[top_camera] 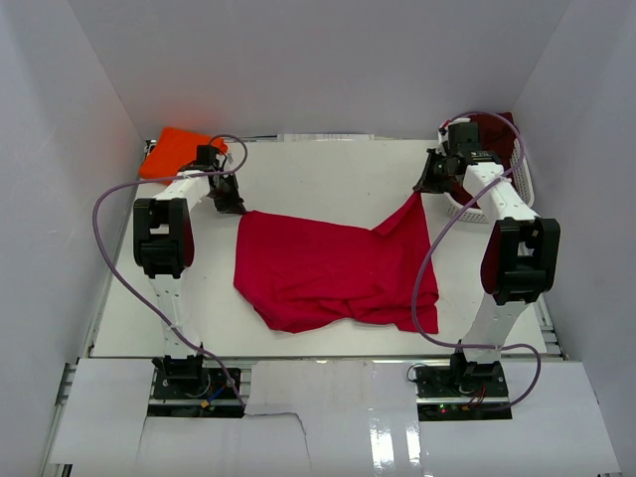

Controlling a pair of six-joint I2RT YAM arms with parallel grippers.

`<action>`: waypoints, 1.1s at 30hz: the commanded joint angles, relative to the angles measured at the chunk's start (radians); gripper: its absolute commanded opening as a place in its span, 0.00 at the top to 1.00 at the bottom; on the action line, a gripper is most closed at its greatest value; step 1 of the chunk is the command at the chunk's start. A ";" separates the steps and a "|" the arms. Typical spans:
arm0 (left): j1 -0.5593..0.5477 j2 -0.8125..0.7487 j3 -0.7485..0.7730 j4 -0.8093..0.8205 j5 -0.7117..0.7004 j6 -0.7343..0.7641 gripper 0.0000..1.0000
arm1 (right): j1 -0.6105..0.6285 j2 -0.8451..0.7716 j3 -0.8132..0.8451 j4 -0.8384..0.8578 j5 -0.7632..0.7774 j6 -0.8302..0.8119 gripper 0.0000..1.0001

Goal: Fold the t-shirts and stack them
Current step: Flatten out the tshirt

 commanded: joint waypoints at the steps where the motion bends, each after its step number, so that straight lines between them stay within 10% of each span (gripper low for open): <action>1: -0.005 -0.056 -0.037 -0.006 -0.005 0.002 1.00 | -0.001 0.044 0.081 -0.001 -0.027 0.010 0.92; 25: -0.005 -0.243 -0.154 0.009 -0.085 -0.018 1.00 | 0.019 0.078 -0.256 0.544 -0.013 0.843 0.77; 33: -0.005 -0.260 -0.171 0.013 -0.085 -0.014 1.00 | 0.054 0.032 -0.121 0.402 0.214 0.531 0.59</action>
